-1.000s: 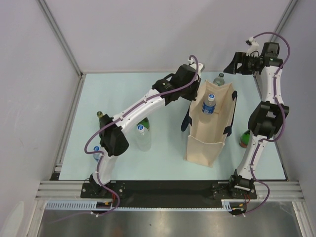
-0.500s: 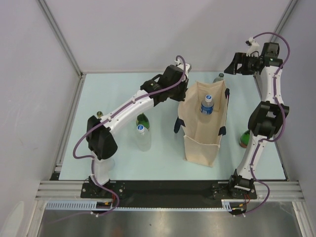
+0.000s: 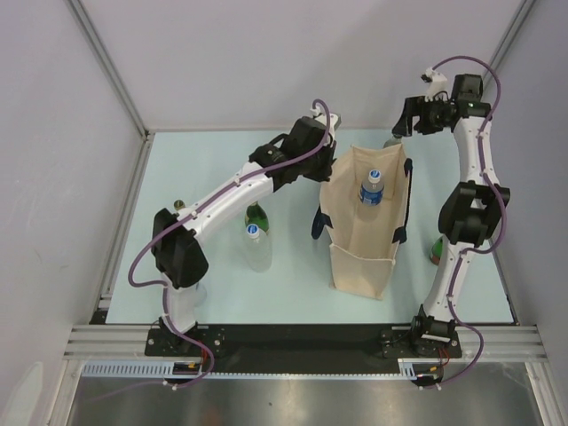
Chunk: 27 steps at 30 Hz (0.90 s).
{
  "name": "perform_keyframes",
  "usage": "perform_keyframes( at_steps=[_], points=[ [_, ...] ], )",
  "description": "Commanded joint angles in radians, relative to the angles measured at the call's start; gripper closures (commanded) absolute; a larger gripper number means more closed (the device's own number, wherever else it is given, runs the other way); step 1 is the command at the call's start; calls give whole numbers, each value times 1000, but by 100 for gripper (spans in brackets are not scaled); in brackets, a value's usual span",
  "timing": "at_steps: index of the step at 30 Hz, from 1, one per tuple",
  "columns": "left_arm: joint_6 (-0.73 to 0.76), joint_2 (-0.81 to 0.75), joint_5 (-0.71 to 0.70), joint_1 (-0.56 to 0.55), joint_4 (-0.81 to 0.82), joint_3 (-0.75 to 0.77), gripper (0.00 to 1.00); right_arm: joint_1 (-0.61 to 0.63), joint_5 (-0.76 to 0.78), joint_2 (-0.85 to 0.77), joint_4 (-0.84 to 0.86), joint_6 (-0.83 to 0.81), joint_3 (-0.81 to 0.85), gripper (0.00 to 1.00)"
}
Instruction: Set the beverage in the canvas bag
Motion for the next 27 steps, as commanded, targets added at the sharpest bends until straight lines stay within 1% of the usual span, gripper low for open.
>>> perform_keyframes(
  at_steps=[1,3,8,12,20,23,24,27],
  points=[
    [-16,-99,-8,25,44,-22,100,35,87,24,-1,-40,56,11],
    [-21,-108,-7,26,54,-39,100,43,104,38,-4,-41,65,15],
    [-32,-118,7,29,80,-68,100,56,160,61,-3,-63,63,19],
    [-36,-115,15,31,87,-72,100,63,181,78,10,-72,63,20],
    [-45,-112,26,33,100,-72,100,85,198,101,33,-90,62,26],
    [-49,-112,27,34,103,-74,100,93,204,112,40,-90,63,29],
    [-49,-112,27,34,103,-76,100,93,206,113,42,-90,65,33],
    [-49,-115,29,33,106,-77,100,98,212,118,45,-92,65,37]
  ],
)
